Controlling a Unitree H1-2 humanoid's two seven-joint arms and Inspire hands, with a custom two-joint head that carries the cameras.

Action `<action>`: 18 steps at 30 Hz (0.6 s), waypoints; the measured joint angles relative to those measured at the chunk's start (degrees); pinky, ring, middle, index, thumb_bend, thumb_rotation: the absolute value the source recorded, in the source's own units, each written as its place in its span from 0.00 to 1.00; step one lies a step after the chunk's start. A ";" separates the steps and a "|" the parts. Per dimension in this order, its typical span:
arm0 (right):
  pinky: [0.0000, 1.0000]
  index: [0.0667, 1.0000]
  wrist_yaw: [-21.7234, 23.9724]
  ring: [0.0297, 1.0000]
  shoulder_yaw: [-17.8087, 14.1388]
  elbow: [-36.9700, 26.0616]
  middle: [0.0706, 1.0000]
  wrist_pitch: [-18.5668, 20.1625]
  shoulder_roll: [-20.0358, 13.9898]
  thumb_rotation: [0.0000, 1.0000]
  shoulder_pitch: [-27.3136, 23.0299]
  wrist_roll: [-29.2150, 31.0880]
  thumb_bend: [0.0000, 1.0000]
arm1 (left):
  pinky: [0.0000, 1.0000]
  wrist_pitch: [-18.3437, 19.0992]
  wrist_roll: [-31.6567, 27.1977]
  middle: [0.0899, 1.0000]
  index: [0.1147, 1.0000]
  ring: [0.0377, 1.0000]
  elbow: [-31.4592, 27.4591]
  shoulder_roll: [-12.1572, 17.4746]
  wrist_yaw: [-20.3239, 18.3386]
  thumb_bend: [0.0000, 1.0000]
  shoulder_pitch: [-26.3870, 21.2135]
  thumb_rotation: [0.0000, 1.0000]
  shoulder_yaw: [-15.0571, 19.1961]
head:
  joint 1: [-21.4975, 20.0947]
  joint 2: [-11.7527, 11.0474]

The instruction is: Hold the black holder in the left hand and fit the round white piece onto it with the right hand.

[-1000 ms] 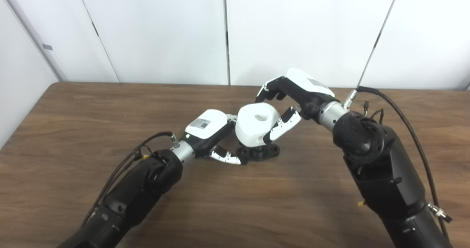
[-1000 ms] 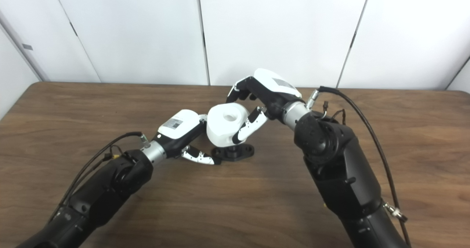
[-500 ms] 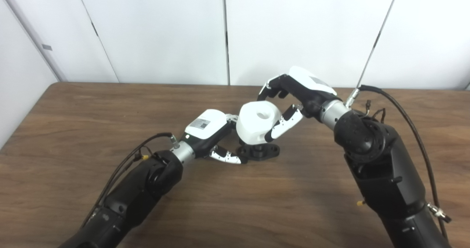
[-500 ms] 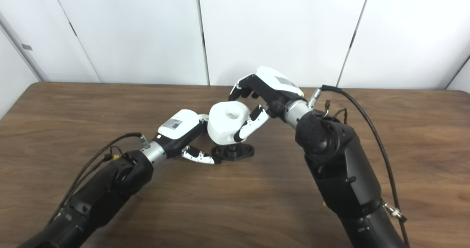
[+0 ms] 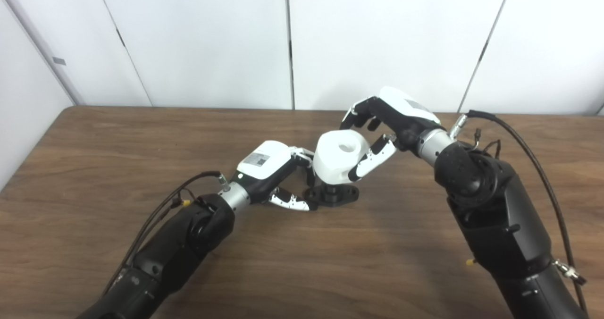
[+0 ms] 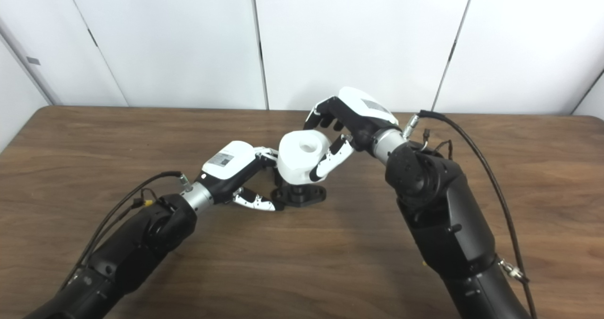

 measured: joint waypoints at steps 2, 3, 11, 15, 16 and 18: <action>0.67 0.45 -0.35 0.71 0.23 0.77 0.68 -0.04 -0.08 0.13 0.01 0.01 0.52 | 0.62 0.00 0.02 0.78 0.41 0.78 0.00 0.00 0.00 0.52 0.00 0.07 0.00 | 0.00 0.00; 0.68 0.45 -0.42 0.72 0.44 1.10 0.68 -0.08 -0.16 0.13 0.03 0.03 0.52 | 0.62 0.00 0.02 0.78 0.41 0.77 0.00 0.00 0.00 0.52 0.01 0.07 0.01 | 0.00 0.00; 0.69 0.44 -1.11 0.74 2.56 1.75 0.68 -0.43 -0.40 0.13 0.36 0.66 0.52 | 0.61 0.00 0.14 0.77 0.41 0.77 -0.02 -0.02 0.00 0.52 0.00 0.07 0.08 | 0.09 0.00; 0.73 0.44 -1.59 0.75 3.27 1.78 0.69 -0.26 0.04 0.13 0.94 0.78 0.52 | 0.62 0.00 0.18 0.78 0.41 0.78 -0.02 -0.11 0.00 0.52 0.01 0.07 0.09 | 0.00 0.09; 0.73 0.44 -1.61 0.76 3.38 1.78 0.69 -0.19 0.18 0.13 1.09 0.77 0.52 | 0.62 0.02 0.17 0.78 0.41 0.78 -0.03 -0.10 0.00 0.52 0.01 0.08 0.09 | 0.09 0.17; 0.74 0.44 -1.64 0.77 3.68 1.78 0.70 -0.12 0.43 0.13 1.31 0.74 0.52 | 0.63 0.04 0.17 0.78 0.41 0.78 -0.03 -0.10 -0.01 0.52 0.05 0.08 0.10 | 0.00 0.18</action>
